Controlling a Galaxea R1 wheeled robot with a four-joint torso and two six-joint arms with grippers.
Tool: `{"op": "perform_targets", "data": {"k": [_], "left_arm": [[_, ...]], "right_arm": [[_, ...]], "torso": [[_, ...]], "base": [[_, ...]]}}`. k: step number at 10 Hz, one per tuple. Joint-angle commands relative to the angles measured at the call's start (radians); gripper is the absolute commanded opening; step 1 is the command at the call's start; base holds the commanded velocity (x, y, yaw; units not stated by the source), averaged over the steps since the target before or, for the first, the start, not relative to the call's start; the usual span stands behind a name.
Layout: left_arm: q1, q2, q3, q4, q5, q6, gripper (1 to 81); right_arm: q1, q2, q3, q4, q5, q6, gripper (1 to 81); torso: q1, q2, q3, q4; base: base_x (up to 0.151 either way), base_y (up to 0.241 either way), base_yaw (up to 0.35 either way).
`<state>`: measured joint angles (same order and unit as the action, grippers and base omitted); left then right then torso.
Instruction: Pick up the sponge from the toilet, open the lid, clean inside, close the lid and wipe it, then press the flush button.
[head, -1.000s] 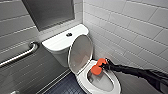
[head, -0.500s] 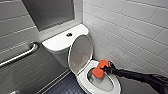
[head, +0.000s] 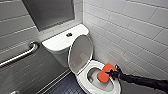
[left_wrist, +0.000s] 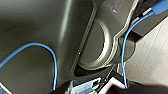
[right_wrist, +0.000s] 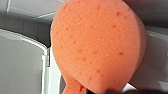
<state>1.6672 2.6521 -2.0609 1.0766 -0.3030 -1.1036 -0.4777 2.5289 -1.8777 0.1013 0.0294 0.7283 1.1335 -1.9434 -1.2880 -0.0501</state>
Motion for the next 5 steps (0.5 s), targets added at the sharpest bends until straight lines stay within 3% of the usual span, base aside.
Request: {"op": "perform_targets", "data": {"k": [1, 5], "left_arm": [[0.039, -0.007, 0.021, 0.013, 0.03, 0.008, 81.1], [0.039, -0.001, 0.018, 0.013, 0.016, 0.03, 81.1]], "right_arm": [[0.011, -0.132, 0.115, 0.03, 0.05, 0.019, 1.0], [-0.105, -0.319, 0.29, 0.035, 0.11, 0.017, 1.0]], "torso": [[0.0, 0.0, 0.0, 0.0], [0.0, 0.0, 0.0, 0.0]], "base": [[0.0, 0.0, 0.0], [0.0, 0.0, 0.0]]}}
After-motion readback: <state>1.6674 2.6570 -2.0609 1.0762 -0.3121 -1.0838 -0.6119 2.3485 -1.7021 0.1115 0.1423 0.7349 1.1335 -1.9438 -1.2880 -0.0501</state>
